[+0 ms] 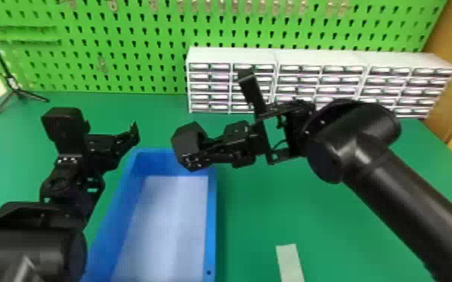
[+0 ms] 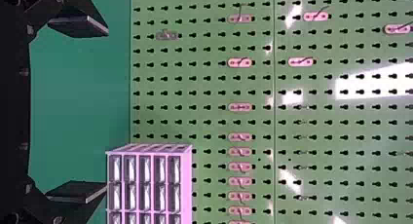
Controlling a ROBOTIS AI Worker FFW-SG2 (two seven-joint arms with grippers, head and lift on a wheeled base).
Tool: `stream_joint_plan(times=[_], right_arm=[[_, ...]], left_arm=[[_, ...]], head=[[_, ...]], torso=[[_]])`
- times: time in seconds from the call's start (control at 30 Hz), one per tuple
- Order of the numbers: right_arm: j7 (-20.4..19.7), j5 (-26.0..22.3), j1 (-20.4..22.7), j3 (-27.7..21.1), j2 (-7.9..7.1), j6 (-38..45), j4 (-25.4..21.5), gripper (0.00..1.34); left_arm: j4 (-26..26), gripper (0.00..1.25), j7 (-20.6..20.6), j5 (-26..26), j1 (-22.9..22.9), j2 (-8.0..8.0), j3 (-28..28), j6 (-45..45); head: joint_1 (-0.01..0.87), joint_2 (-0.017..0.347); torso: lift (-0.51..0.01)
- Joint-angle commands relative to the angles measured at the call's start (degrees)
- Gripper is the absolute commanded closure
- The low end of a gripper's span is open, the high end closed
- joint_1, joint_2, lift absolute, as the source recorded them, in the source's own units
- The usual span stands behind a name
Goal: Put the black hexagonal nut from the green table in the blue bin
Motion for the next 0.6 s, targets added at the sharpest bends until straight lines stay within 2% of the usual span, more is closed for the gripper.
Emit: stream_joint_plan(times=[0.0,0.13,0.27,0.57], right_arm=[[0.00,3.93,-0.95,2.48,1.42,-1.14,-0.17,1.03],[0.00,5.95,-1.48,5.11,2.30,-1.58,-0.26,1.03],[-0.08,7.09,-2.45,7.84,2.47,-1.67,-0.35,1.03],[-1.84,10.70,-5.44,14.87,1.77,-1.58,-0.79,1.03]], left_arm=[[0.00,0.16,-0.01,0.02,0.02,-0.02,0.17,0.00],[0.00,0.16,-0.01,0.20,0.20,0.07,0.26,0.00],[0.00,0.16,-0.01,0.20,0.20,0.07,0.43,-0.09],[0.00,0.16,-0.01,0.29,0.11,0.07,0.43,-0.18]], head=[[0.683,0.028],[0.683,0.028],[0.683,0.028],[0.683,0.028]], torso=[[-0.096],[-0.096],[-0.096],[-0.096]])
